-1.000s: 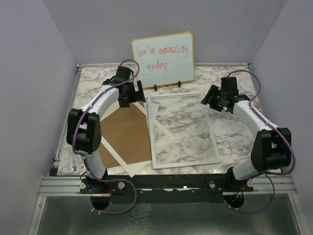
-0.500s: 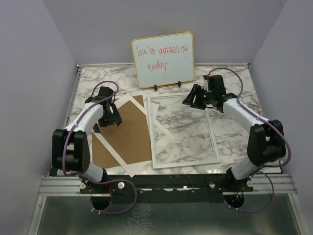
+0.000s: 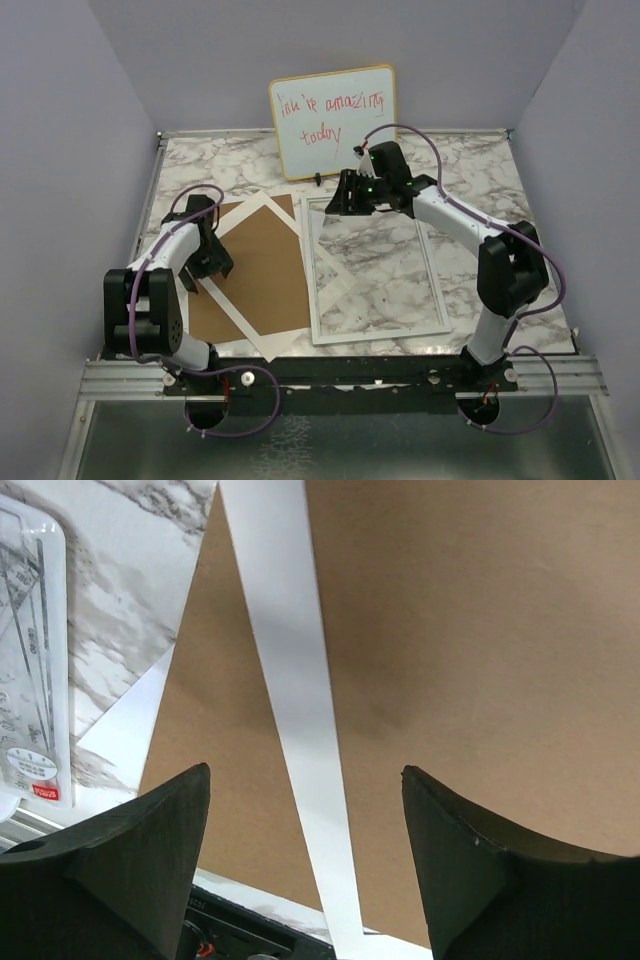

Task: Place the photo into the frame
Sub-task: Move the photo frame to the center of the board, then adjust the photo frame item at the center of the board.

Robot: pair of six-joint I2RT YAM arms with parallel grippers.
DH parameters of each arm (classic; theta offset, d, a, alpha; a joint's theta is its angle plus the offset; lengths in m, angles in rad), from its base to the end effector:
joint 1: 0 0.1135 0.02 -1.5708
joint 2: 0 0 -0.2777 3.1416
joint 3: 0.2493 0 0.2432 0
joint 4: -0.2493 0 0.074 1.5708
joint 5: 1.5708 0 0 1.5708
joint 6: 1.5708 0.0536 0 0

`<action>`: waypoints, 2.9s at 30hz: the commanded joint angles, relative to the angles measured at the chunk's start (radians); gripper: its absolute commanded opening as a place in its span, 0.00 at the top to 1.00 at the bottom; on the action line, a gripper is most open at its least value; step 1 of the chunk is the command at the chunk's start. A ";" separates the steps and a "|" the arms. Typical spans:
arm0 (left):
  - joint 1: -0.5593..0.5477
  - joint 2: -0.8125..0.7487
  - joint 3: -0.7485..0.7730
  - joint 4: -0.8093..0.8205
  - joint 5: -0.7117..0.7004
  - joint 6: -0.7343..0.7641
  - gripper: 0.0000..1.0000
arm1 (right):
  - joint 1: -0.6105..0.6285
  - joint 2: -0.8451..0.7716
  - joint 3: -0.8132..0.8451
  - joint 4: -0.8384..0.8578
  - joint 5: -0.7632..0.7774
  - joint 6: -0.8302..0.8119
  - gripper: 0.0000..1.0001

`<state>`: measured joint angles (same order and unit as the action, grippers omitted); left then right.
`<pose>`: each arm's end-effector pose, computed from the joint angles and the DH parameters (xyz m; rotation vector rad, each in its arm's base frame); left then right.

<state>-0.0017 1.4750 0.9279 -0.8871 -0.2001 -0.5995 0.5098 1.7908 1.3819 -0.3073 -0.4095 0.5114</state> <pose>0.2432 0.0102 0.1932 -0.8862 2.8076 0.2227 0.3506 0.2205 0.2650 -0.2259 2.4094 0.9726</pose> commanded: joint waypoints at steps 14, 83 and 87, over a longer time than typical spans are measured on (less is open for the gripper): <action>0.048 0.066 -0.136 0.169 0.081 -0.039 0.70 | 0.115 0.221 0.182 -0.026 -0.266 -0.060 0.51; 0.122 0.038 -0.190 0.229 0.262 -0.037 1.00 | 0.648 0.656 0.454 0.004 -0.168 0.267 0.52; 0.138 0.028 -0.178 0.228 0.285 -0.017 1.00 | 0.648 0.635 0.420 0.095 -0.205 0.277 0.52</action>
<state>0.1314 1.4734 0.7921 -0.8062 -0.0742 -0.6167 1.1374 2.4123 1.8515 -0.3058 -0.5808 0.7738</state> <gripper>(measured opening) 0.002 0.473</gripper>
